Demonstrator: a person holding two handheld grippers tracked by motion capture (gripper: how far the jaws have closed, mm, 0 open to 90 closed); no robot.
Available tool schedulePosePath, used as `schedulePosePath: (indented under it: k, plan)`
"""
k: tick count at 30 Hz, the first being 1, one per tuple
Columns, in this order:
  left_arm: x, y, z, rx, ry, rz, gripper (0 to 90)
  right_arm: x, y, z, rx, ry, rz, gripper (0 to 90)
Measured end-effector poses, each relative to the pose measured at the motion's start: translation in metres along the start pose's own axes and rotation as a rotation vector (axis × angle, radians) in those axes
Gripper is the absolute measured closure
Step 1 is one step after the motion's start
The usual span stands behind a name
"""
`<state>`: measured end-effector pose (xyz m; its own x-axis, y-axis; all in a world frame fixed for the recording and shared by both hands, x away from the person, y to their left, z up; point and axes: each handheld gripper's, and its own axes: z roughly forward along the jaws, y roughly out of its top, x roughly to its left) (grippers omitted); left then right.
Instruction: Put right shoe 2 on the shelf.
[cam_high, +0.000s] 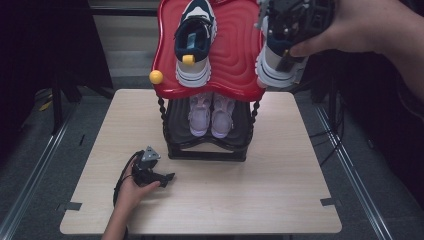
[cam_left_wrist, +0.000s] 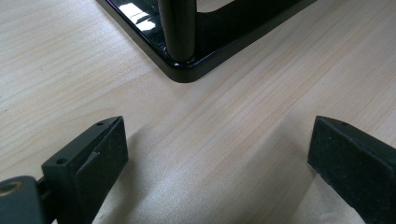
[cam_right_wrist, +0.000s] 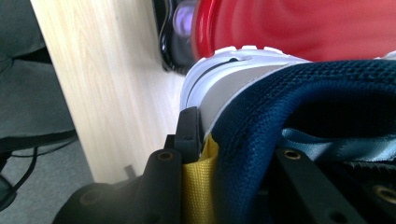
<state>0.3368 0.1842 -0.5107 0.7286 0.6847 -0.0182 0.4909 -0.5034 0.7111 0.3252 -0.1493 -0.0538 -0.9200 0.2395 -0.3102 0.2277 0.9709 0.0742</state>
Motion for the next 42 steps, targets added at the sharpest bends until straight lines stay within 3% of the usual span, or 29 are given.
schedulePosePath:
  k: [8,12,15,19,24,38,42]
  plan:
    - [0.0,0.0,0.0,0.002,-0.001,0.003,4.4,-0.006,0.034,0.012,0.003,-0.008,-0.052,72.2]
    - [0.0,0.0,0.0,0.002,-0.001,0.002,4.4,-0.009,0.045,0.02,0.013,-0.025,-0.065,72.0]
    - [0.0,0.0,0.0,0.002,0.0,0.002,4.3,-0.013,0.051,0.024,-0.009,-0.02,-0.067,72.0]
    - [0.0,0.0,0.0,0.007,0.0,0.01,4.3,-0.016,0.058,0.032,0.002,-0.036,-0.103,72.0]
    - [0.0,0.0,0.0,0.007,-0.001,0.007,4.3,-0.019,0.066,0.043,0.007,-0.025,-0.126,72.0]
    - [0.0,0.0,0.0,0.01,-0.001,0.009,4.3,-0.032,0.076,0.065,0.021,-0.012,-0.083,71.6]
    - [0.0,0.0,0.0,0.01,-0.001,0.009,4.3,-0.032,0.078,0.071,0.024,-0.001,-0.092,71.2]
